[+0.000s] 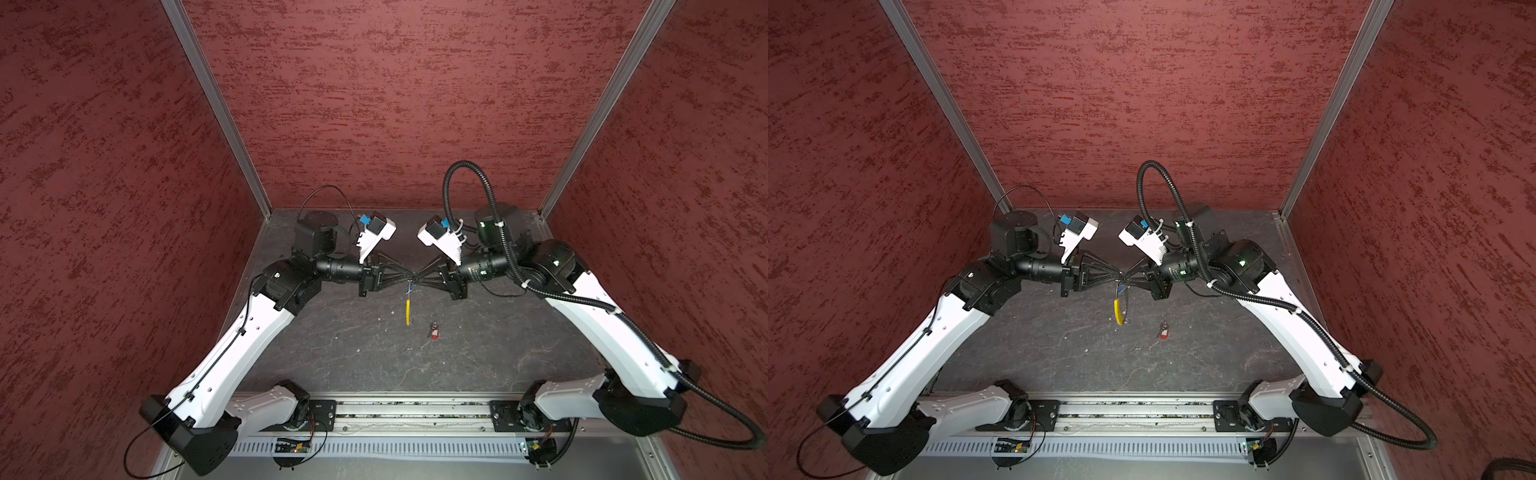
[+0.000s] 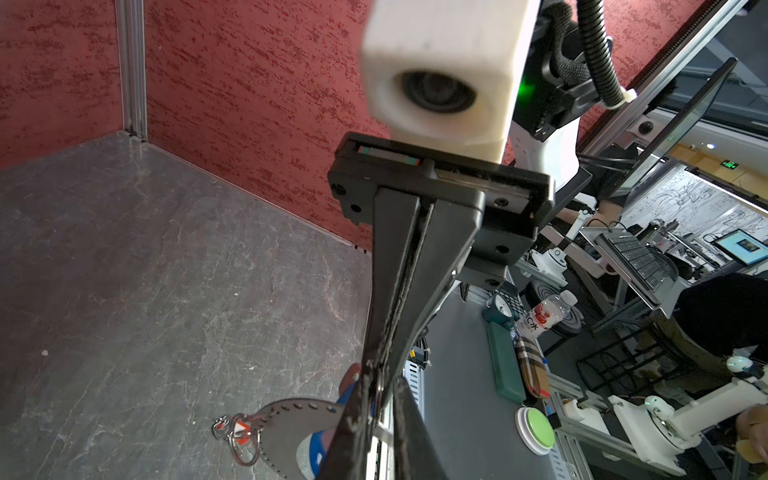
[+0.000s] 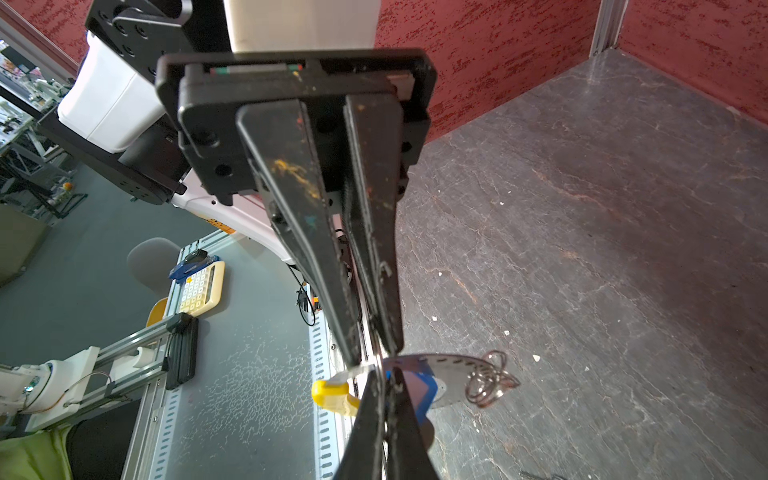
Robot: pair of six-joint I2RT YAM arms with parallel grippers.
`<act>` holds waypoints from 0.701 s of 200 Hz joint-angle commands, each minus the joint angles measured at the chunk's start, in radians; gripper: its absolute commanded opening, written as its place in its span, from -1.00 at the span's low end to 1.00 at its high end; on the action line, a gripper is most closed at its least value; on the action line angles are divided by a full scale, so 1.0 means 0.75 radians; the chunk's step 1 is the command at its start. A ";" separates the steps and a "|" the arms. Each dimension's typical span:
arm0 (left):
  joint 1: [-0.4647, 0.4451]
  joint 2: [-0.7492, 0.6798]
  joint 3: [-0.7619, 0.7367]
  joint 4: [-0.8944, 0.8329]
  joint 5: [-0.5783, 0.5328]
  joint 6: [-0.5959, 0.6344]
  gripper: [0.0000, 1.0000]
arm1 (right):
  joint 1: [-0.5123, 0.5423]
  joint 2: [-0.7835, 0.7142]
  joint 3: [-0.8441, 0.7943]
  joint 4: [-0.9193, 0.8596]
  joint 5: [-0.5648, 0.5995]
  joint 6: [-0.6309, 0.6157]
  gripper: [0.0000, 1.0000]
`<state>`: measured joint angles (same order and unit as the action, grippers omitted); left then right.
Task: Remove the keys from the keyring
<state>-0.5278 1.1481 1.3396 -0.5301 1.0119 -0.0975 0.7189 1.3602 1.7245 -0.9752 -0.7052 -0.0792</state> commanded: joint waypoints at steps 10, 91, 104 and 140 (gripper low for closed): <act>-0.007 -0.001 0.014 0.064 0.047 -0.028 -0.73 | 0.011 0.011 0.049 0.012 0.024 -0.025 -1.00; 0.003 -0.046 -0.085 0.288 0.043 -0.144 -1.00 | 0.039 0.023 0.060 0.035 0.075 -0.002 -1.00; 0.021 -0.072 -0.130 0.386 0.042 -0.195 -1.00 | 0.039 0.006 0.046 0.065 0.100 0.006 -0.76; 0.063 -0.155 -0.257 0.676 -0.028 -0.324 -1.00 | 0.038 -0.145 -0.140 0.325 0.225 0.065 -0.18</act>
<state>-0.4961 1.0828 1.1862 -0.2310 1.0222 -0.2573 0.7433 1.3422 1.7000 -0.8928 -0.6254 -0.0498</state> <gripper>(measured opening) 0.047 0.374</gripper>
